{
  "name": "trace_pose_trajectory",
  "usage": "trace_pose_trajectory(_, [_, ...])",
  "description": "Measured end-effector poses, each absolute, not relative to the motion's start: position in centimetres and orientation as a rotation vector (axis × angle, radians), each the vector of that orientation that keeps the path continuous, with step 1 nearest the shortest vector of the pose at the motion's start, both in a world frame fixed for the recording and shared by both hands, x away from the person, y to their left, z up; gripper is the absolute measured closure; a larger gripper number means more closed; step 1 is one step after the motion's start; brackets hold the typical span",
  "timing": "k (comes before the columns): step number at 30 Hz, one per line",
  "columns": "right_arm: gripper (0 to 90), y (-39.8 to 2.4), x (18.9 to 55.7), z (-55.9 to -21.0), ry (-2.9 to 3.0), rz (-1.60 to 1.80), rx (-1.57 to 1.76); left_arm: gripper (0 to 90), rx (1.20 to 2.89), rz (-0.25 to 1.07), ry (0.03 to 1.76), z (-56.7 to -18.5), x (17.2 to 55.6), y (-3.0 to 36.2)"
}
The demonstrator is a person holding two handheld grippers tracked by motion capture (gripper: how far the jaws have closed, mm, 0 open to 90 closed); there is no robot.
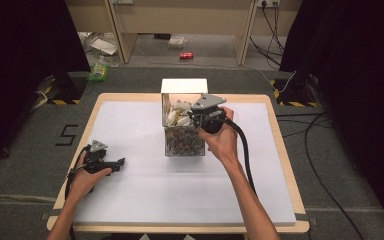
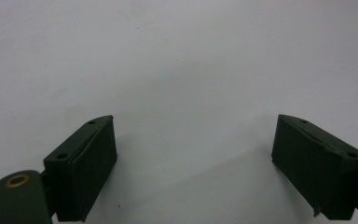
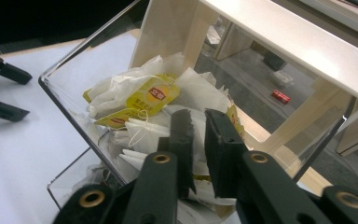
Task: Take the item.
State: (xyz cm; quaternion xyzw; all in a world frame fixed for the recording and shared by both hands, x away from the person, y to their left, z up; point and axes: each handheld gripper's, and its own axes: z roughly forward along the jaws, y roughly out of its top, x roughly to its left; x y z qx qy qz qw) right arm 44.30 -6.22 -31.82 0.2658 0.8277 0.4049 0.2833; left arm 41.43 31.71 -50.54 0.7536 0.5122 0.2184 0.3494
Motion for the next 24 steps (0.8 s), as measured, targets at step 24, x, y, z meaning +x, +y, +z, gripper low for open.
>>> trace_pose_trajectory(24, [90.0, -7.3, 42.8, -28.3, 2.101, 1.179, 0.642, 12.9, 1.953, 0.566, 1.327, -50.5, 41.4, 31.7])
